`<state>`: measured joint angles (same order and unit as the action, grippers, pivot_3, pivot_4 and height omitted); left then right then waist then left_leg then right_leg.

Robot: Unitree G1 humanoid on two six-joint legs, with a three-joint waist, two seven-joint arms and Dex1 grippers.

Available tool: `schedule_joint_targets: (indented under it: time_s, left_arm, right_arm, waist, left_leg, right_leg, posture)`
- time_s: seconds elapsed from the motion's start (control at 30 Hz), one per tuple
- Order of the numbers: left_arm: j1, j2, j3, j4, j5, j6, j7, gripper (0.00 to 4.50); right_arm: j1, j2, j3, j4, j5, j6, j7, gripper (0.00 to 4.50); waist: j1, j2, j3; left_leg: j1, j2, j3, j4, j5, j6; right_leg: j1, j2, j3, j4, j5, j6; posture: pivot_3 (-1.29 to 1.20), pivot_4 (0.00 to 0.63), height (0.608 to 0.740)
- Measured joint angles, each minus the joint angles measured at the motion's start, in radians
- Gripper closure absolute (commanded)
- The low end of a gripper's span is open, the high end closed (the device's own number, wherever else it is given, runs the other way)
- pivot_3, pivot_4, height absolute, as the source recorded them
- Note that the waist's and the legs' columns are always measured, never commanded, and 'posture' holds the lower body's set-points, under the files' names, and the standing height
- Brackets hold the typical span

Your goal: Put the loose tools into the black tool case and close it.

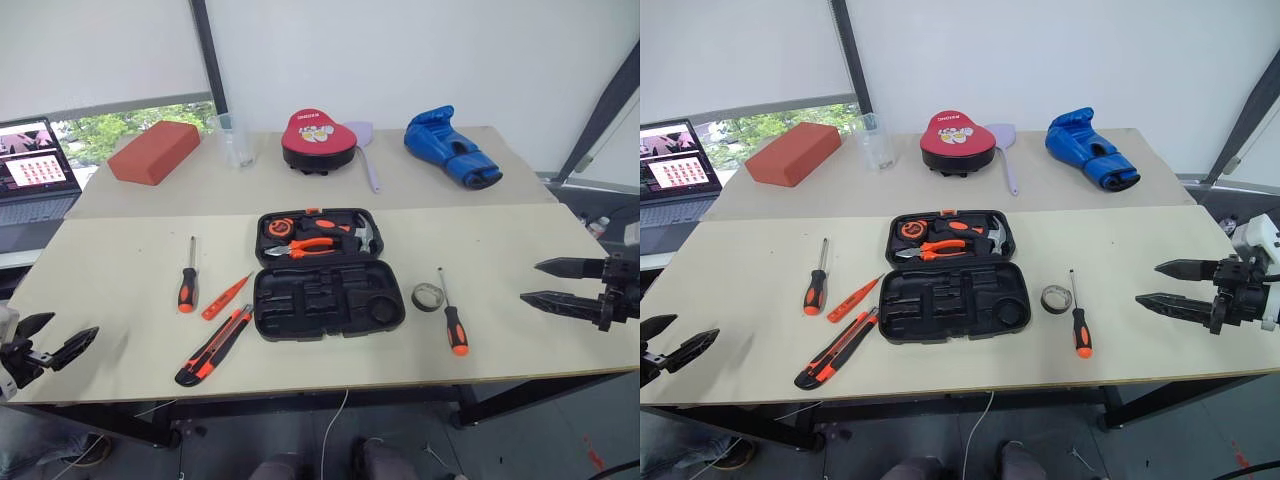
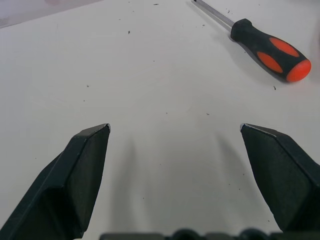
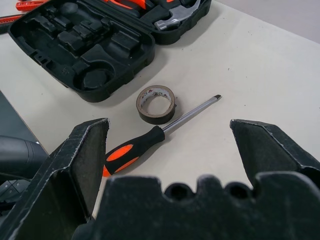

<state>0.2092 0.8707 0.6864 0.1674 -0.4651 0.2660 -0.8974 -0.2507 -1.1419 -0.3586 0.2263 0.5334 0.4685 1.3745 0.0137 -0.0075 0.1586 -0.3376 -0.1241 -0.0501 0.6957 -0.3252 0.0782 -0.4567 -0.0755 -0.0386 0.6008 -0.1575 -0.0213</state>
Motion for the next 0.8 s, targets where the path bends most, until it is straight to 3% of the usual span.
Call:
schedule_joint_targets:
  time_s: [0.33,0.53,0.73,0.77,0.8]
  left_arm:
    - [-0.06,-0.003,-0.036,-0.151,-0.049,0.22,0.086,0.02]
    - [-0.274,-0.007,-0.141,-0.263,-0.095,0.529,0.277,0.02]
    - [-0.495,-0.053,-0.275,-0.258,-0.093,0.794,0.443,0.02]
    - [-0.519,-0.061,-0.292,-0.25,-0.092,0.821,0.457,0.02]
    - [-0.549,-0.073,-0.308,-0.239,-0.088,0.848,0.471,0.02]
  right_arm:
    - [-0.014,0.034,0.0,-0.047,-0.011,-0.005,-0.073,0.0]
    - [-0.111,0.064,0.038,-0.29,0.072,0.1,-0.139,0.0]
    - [-0.21,0.154,0.19,-0.492,0.072,0.145,-0.254,0.0]
    - [-0.217,0.165,0.206,-0.497,0.061,0.145,-0.271,0.0]
    - [-0.228,0.175,0.225,-0.496,0.048,0.145,-0.292,0.0]
  waist:
    - [0.002,0.0,0.0]
    - [0.0,0.0,0.0]
    - [-0.001,-0.002,0.001]
    - [-0.003,-0.003,0.001]
    - [-0.007,-0.003,0.001]
  left_leg:
    - [0.0,0.0,0.0,0.0,0.0,0.0]
    - [0.0,0.0,0.0,0.0,0.0,-0.001]
    - [0.0,-0.002,0.0,0.001,0.001,-0.001]
    - [-0.003,-0.003,-0.007,0.002,0.001,-0.002]
    - [-0.015,-0.001,-0.01,0.004,0.002,-0.003]
  right_leg:
    - [0.0,0.0,0.0,0.001,0.0,0.0]
    - [0.0,0.0,0.0,0.002,0.0,0.0]
    - [-0.001,0.0,0.0,0.004,0.0,0.0]
    - [0.003,-0.005,-0.004,0.004,0.0,0.0]
    - [0.006,-0.012,-0.013,0.007,-0.001,0.001]
  posture:
    - [0.0,0.15,0.74]
    - [0.0,0.15,0.74]
    - [0.0,0.15,0.74]
    - [0.0,0.15,0.74]
    - [0.0,0.15,0.74]
